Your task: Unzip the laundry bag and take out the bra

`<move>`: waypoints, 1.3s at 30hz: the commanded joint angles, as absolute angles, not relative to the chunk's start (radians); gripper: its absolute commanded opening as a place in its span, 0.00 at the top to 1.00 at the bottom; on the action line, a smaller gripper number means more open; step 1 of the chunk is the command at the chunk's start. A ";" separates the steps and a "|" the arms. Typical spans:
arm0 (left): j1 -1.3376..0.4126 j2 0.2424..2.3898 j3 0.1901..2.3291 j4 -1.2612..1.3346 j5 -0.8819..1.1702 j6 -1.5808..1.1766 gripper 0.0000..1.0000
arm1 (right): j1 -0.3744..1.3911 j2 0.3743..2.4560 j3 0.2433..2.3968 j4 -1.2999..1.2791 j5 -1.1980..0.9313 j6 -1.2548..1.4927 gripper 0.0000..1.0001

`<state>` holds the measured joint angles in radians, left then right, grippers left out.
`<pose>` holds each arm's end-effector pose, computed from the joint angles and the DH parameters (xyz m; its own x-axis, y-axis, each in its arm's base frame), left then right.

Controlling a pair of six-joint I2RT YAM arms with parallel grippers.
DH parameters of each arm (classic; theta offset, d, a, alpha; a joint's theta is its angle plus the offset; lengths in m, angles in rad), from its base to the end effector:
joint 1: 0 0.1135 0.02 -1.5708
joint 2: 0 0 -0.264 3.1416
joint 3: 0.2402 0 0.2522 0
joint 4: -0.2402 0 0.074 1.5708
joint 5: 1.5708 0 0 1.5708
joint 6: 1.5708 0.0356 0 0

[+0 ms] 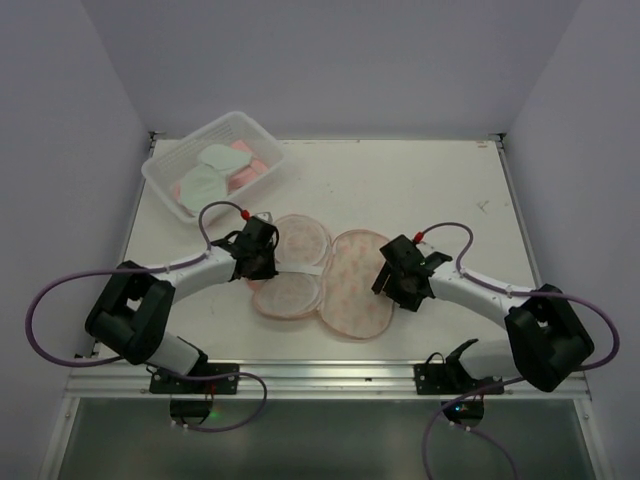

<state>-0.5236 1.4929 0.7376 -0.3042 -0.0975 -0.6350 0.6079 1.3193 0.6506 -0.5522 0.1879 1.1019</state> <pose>0.2377 -0.1332 0.1570 -0.8788 -0.1743 -0.4443 -0.0806 0.9717 -0.2219 0.1853 0.1208 0.1620 -0.8021 0.5095 -0.3115 0.4581 0.8596 0.2265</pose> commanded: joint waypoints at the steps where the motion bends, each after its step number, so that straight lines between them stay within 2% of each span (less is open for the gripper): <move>1: -0.517 1.460 0.727 -0.302 -0.138 -0.653 1.00 | 0.609 1.392 0.687 -0.485 0.164 1.083 0.30; 5: -0.515 1.456 0.729 -0.293 -0.130 -0.652 1.00 | 0.611 1.472 0.683 -0.451 0.111 1.089 0.47; 8: -0.517 1.456 0.733 -0.288 -0.123 -0.647 1.00 | 0.614 1.482 0.667 -0.439 0.104 1.103 0.70; 9: -0.515 1.454 0.735 -0.285 -0.118 -0.646 1.00 | 0.614 1.473 0.670 -0.446 0.115 1.103 0.82; 13: -0.515 1.442 0.747 -0.267 -0.078 -0.638 1.00 | 0.612 1.399 0.704 -0.543 0.192 1.077 0.99; 23: -0.577 1.511 0.867 -0.172 0.038 -0.718 0.99 | 0.606 1.281 0.948 -0.781 0.348 0.847 1.00; 31: -0.661 1.611 0.933 -0.095 0.126 -0.773 0.97 | 0.606 1.361 1.192 -0.859 0.240 0.689 1.00; 34: -0.680 1.637 0.928 -0.075 0.156 -0.785 0.92 | 0.607 1.394 1.227 -0.819 0.151 0.672 1.00; 37: -0.681 1.638 0.904 -0.074 0.172 -0.788 0.80 | 0.607 1.417 1.236 -0.764 0.046 0.670 1.00; 38: -0.681 1.629 0.893 -0.074 0.170 -0.787 0.71 | 0.606 1.423 1.236 -0.747 0.022 0.672 1.00; 39: -0.680 1.617 0.872 -0.072 0.169 -0.788 0.67 | 0.607 1.433 1.235 -0.732 0.006 0.672 1.00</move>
